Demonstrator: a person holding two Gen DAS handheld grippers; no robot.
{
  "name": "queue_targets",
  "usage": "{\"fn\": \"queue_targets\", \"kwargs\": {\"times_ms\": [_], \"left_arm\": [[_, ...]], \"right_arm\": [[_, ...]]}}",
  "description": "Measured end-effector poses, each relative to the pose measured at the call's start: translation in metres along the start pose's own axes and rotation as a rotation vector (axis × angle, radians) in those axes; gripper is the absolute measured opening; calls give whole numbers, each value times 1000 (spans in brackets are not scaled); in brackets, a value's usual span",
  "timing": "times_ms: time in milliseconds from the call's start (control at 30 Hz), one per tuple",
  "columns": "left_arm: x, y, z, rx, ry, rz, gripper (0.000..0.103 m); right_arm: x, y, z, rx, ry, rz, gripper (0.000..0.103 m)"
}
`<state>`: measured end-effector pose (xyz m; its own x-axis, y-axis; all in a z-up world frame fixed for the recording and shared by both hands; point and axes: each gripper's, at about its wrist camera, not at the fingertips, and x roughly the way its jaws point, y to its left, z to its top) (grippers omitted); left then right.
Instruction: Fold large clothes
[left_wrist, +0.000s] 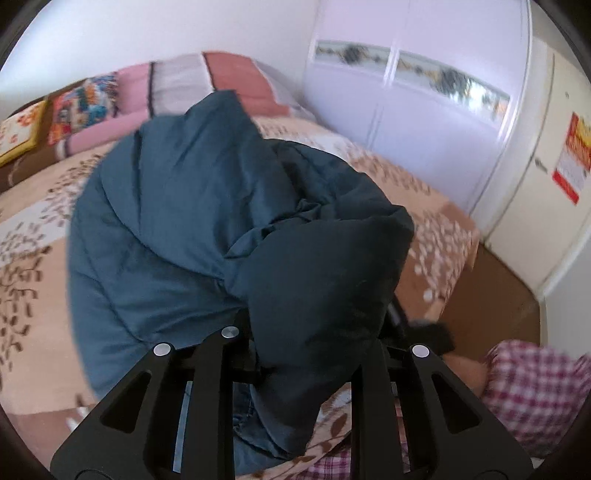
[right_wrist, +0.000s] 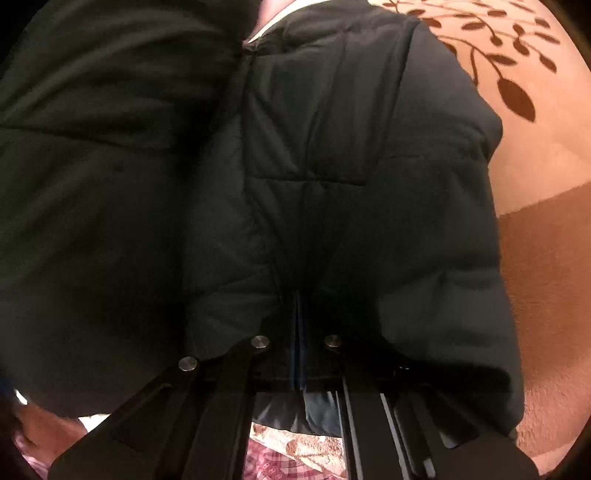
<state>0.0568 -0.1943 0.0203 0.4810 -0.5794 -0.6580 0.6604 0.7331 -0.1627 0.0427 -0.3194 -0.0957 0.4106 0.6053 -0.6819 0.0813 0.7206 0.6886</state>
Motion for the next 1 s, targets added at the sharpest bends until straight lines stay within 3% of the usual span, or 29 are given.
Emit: {"fn": "queue_targets", "kwargs": {"times_ms": [200,333,500,600,767,1000], "left_arm": [[24,-8,-21,-1,28,-8,22],[39,-18,-31,28,62,-4,23],[55,-34,-42,103,78,21,28],[55,-38,-44,121,80,18,37],[38,-39,-34,77,113,-98,62],[-3,-33,-29,-17,126,-243,67]], "right_arm": [[-6,-29,0,98,26,94,0],[-34,-51,-12,173,7,165,0],[-103,-75,-31,178,-107,62,0],[-136,-80,-36,183,-178,-28,2],[-168,-60,-38,148,-266,-101,2],[-173,18,-12,15,-344,-90,2]]}}
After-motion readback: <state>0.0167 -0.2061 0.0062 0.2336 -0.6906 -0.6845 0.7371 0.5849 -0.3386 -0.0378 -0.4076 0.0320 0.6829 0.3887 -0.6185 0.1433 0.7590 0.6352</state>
